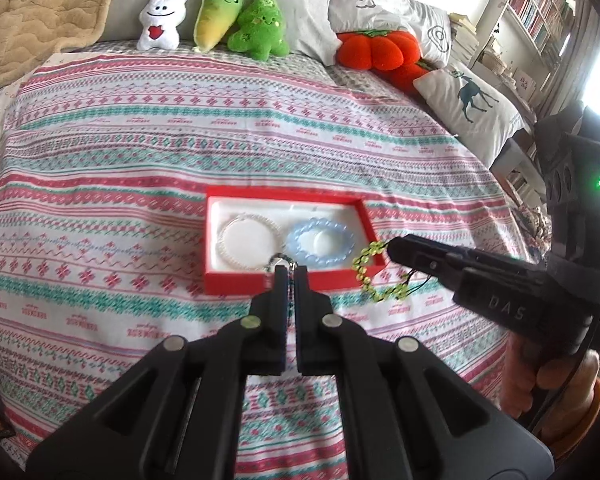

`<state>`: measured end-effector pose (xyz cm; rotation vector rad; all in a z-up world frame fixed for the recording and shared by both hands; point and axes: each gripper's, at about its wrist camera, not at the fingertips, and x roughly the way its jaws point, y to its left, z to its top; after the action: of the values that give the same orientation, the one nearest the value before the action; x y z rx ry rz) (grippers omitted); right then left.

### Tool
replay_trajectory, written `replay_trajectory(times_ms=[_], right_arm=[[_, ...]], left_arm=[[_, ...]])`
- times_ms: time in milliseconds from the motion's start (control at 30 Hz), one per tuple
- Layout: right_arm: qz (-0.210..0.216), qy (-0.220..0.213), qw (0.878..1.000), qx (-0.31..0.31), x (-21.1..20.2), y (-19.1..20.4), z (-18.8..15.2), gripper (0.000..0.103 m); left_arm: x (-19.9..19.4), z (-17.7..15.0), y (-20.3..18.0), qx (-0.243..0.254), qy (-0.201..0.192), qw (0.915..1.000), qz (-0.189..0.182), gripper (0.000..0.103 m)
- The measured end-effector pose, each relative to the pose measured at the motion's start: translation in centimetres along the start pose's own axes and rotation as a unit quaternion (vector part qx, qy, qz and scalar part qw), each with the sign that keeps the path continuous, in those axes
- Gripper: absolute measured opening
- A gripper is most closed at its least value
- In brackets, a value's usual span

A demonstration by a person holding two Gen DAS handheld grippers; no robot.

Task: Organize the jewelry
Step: 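Lower both bracelets into the red box and open both tools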

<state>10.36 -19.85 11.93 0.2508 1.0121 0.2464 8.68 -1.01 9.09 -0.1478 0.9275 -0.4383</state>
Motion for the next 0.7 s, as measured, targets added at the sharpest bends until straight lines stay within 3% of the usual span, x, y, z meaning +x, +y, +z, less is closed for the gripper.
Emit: replay_trajectory(times_ms=[433,700], right_arm=[[-0.017,-0.021,0.999,0.029,0.4,-2.5,2.0,0.017],[-0.027,-0.01,0.999,0.033,1.9,-3.1,2.6,0.017]], left_arm=[[4.7,3.3,-2.3,-0.04,-0.004,0.9968,-0.069,0.004],[7.1,2.7,0.6,-0.067,0.029,0.9972,-0.017,0.004]])
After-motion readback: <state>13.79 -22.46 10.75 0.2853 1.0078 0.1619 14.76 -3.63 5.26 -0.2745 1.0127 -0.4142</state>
